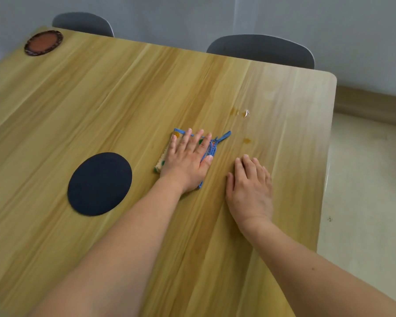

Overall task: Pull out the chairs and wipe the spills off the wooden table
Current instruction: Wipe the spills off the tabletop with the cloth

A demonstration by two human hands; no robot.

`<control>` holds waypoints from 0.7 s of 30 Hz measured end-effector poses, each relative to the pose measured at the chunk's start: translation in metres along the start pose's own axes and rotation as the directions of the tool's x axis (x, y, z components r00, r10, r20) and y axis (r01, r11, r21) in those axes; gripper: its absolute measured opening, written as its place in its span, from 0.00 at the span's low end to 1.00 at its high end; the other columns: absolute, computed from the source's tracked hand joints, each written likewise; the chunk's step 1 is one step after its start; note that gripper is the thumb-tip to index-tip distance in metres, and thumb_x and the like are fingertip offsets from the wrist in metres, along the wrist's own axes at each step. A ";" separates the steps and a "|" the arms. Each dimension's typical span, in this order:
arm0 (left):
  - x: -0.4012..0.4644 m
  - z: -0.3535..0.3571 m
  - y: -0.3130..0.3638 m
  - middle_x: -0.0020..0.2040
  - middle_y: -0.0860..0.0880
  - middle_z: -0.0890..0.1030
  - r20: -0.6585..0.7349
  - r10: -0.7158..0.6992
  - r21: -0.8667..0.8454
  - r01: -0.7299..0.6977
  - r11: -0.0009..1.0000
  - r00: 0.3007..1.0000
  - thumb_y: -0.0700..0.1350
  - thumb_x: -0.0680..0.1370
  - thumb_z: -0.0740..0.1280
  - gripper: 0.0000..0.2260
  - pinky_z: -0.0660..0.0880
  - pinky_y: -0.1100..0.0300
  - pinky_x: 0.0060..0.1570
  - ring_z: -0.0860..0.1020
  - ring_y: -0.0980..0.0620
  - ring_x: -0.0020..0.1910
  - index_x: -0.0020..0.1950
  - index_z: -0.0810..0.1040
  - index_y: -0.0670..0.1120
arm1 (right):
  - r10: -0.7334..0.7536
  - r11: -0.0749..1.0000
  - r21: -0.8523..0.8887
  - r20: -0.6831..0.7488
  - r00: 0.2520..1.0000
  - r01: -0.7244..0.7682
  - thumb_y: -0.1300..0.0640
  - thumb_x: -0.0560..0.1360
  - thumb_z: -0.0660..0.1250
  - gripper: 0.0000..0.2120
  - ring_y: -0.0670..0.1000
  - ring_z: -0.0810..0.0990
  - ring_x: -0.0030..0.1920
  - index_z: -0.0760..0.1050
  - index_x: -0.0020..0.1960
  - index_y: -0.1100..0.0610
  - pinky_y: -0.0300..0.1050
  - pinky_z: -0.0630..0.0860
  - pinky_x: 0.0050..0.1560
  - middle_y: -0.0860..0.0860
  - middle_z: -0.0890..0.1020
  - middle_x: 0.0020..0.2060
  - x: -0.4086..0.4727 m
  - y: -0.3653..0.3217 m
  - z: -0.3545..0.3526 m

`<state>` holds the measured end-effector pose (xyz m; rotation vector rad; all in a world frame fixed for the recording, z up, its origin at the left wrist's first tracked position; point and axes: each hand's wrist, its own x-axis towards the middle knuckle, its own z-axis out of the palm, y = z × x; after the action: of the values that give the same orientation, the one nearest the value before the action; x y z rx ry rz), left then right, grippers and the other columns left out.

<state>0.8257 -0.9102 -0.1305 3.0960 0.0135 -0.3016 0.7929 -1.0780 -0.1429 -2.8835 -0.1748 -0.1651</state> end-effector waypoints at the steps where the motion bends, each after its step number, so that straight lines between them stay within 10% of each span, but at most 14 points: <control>1: -0.006 0.002 -0.001 0.81 0.54 0.40 0.001 0.005 0.005 -0.005 1.000 1.000 0.58 0.83 0.42 0.27 0.35 0.43 0.75 0.35 0.51 0.79 0.80 0.37 0.55 | -0.002 1.000 0.001 0.004 1.000 0.002 0.48 0.78 0.52 0.25 0.58 0.72 0.68 0.76 0.66 0.59 0.52 0.59 0.70 0.56 0.76 0.66 0.000 0.001 0.000; 8: -0.054 0.011 -0.007 0.80 0.54 0.37 0.010 0.021 0.009 -0.022 1.000 1.000 0.59 0.83 0.40 0.26 0.35 0.43 0.75 0.33 0.51 0.78 0.79 0.35 0.55 | -0.021 0.999 0.027 0.059 0.998 0.020 0.49 0.82 0.55 0.22 0.56 0.62 0.74 0.68 0.72 0.57 0.51 0.53 0.74 0.54 0.68 0.73 -0.002 0.002 -0.003; 21: -0.147 0.025 -0.018 0.80 0.54 0.37 0.026 0.018 0.009 -0.018 1.000 0.999 0.58 0.83 0.40 0.26 0.34 0.43 0.75 0.32 0.50 0.78 0.78 0.33 0.55 | -0.222 0.974 -0.029 0.098 0.970 0.226 0.52 0.78 0.61 0.15 0.58 0.74 0.63 0.76 0.60 0.58 0.53 0.70 0.61 0.53 0.77 0.63 -0.083 -0.019 -0.028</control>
<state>0.6761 -0.8943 -0.1275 3.0992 -0.0166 -0.3428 0.7057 -1.0758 -0.1223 -2.9061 -0.5219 -0.0731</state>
